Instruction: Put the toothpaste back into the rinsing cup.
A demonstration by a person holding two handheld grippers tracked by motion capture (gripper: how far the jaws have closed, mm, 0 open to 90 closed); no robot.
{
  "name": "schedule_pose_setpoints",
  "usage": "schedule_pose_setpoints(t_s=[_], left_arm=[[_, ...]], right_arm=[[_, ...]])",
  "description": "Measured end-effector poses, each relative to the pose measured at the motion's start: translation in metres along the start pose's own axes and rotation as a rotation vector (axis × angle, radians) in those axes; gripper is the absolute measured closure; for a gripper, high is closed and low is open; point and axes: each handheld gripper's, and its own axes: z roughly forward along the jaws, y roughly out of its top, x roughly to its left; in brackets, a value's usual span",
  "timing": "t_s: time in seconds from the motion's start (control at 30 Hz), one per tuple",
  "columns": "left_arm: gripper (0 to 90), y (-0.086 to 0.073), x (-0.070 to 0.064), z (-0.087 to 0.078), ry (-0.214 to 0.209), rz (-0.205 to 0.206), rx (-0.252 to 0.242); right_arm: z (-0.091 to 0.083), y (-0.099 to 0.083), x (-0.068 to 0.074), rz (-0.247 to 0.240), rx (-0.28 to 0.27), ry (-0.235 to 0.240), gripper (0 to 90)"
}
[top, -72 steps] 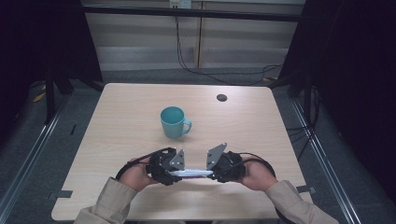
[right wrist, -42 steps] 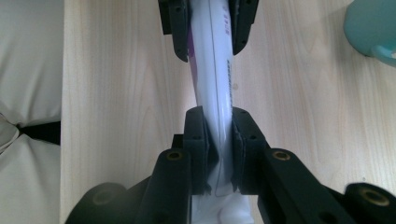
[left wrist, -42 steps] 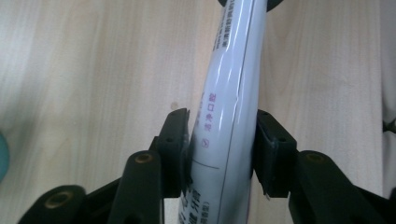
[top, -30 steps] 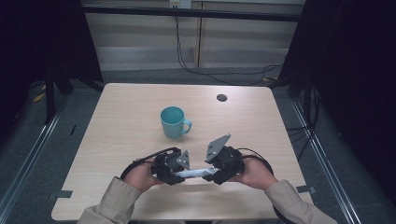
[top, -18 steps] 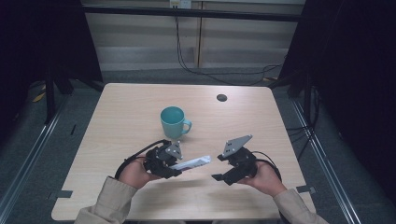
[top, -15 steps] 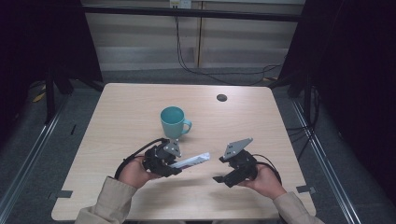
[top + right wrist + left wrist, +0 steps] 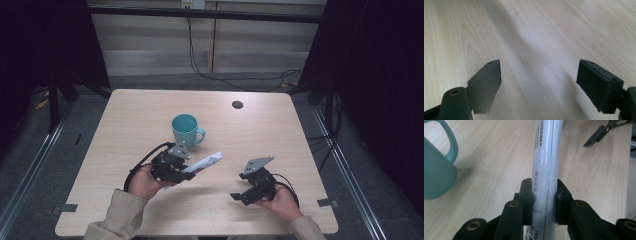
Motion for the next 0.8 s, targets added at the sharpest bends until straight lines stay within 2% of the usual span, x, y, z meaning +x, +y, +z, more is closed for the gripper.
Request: schedule_pose_setpoints(t_s=[0.03,0.1,0.2,0.33,0.57,0.6,0.7,0.8], left_arm=[[73.5,0.0,0.001,-0.001,0.004,-0.009,-0.016],[73.5,0.0,0.002,-0.002,0.003,-0.012,-0.017],[73.5,-0.001,0.005,-0.005,0.023,-0.031,-0.04],[73.6,-0.003,0.007,-0.008,0.039,-0.053,-0.071],[73.7,-0.005,0.014,-0.013,0.074,-0.097,-0.12],[73.7,-0.005,0.014,-0.013,0.074,-0.097,-0.12],[73.7,-0.007,0.019,-0.018,0.092,-0.133,-0.159],[73.7,-0.007,0.021,-0.02,0.111,-0.15,-0.182]], right_arm=[[0.0,-0.001,0.0,-0.004,0.008,-0.001,18.5],[0.002,-0.003,0.001,-0.008,0.007,-0.004,18.6],[0.005,-0.004,0.003,-0.021,0.016,-0.027,18.1],[0.007,-0.005,0.005,-0.033,0.011,-0.029,17.4],[0.01,-0.008,0.004,-0.005,-0.009,-0.039,16.7],[0.01,-0.009,0.003,-0.006,-0.009,-0.045,16.7],[0.011,-0.011,0.004,-0.013,0.0,-0.055,16.7],[0.012,-0.012,0.005,-0.008,-0.015,-0.06,15.4]])
